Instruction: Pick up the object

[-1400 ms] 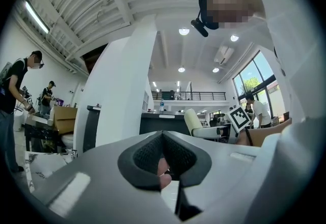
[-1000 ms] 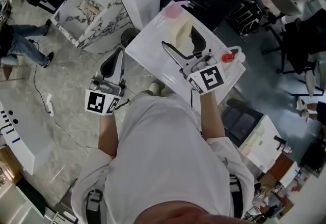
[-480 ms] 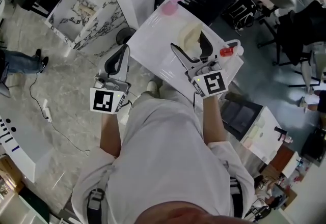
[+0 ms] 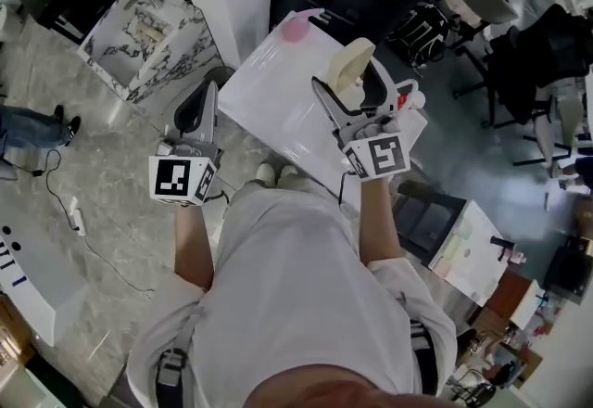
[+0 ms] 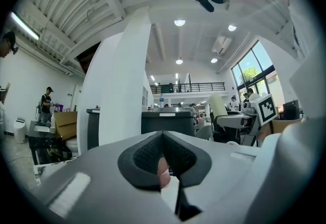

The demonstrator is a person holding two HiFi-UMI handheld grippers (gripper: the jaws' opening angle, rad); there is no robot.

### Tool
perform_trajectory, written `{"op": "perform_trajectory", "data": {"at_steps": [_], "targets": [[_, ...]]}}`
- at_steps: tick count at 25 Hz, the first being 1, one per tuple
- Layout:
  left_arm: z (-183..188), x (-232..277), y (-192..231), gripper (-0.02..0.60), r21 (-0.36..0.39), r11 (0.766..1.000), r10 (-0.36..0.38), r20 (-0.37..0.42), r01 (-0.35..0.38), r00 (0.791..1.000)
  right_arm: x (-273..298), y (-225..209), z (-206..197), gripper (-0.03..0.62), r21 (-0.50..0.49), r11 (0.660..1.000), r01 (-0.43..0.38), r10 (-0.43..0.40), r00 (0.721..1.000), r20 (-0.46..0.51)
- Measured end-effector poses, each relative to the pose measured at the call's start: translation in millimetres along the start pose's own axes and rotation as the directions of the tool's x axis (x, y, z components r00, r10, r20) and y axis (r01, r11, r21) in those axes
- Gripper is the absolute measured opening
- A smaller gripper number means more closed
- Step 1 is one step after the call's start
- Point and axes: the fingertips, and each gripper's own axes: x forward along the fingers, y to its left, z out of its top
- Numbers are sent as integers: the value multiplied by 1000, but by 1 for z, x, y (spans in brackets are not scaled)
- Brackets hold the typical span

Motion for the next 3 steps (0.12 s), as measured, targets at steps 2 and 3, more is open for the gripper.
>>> {"op": "perform_trajectory", "data": {"at_steps": [2,3], "targets": [[8,0,-4,1,12,1000,0,7,0,1000,-3,-2,9,387,-4,1000,-3,3,1000,18],[12,0,-6,1,17,1000,0,11,0,1000,-4,-3,14,387,-6,1000,-5,5,1000,27]]}}
